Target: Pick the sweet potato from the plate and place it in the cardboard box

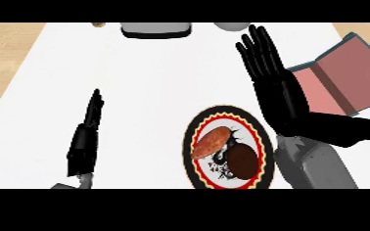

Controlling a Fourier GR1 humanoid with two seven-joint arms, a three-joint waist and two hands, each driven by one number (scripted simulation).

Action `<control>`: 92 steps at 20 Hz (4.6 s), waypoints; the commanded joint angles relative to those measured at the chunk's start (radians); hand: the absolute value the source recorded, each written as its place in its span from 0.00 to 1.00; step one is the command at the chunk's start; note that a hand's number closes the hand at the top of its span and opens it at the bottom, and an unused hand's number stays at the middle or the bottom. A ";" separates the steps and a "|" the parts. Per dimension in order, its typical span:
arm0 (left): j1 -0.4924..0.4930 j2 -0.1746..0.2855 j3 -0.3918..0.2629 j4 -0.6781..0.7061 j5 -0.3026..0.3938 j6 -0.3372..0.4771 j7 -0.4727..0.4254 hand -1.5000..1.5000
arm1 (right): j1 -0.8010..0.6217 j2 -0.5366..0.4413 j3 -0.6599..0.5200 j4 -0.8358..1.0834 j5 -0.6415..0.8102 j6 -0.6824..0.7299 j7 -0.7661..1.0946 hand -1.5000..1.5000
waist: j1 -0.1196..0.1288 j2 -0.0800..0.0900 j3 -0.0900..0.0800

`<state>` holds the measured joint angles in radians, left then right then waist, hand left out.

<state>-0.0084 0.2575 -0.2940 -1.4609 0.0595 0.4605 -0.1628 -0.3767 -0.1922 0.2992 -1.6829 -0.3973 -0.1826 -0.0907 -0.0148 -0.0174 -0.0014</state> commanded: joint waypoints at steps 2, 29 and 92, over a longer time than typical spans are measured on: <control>-0.048 0.070 0.014 -0.010 -0.011 -0.062 0.001 0.50 | 0.078 -0.043 -0.014 -0.088 0.205 -0.257 0.067 0.00 | -0.045 0.000 -0.002; -0.167 0.274 0.000 -0.117 0.058 -0.380 0.052 0.50 | 0.592 -0.376 0.248 -0.367 1.193 -0.129 1.025 0.00 | 0.026 0.022 -0.013; -0.214 0.201 0.087 -0.064 0.017 -0.478 0.056 0.50 | 0.093 0.191 0.314 0.316 1.270 0.194 1.562 0.00 | 0.025 0.016 0.001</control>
<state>-0.2372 0.4490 -0.2194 -1.5041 0.0744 0.0003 -0.1059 -0.2936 -0.0190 0.5790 -1.3875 0.8830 0.0757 1.2508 0.0085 -0.0011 -0.0005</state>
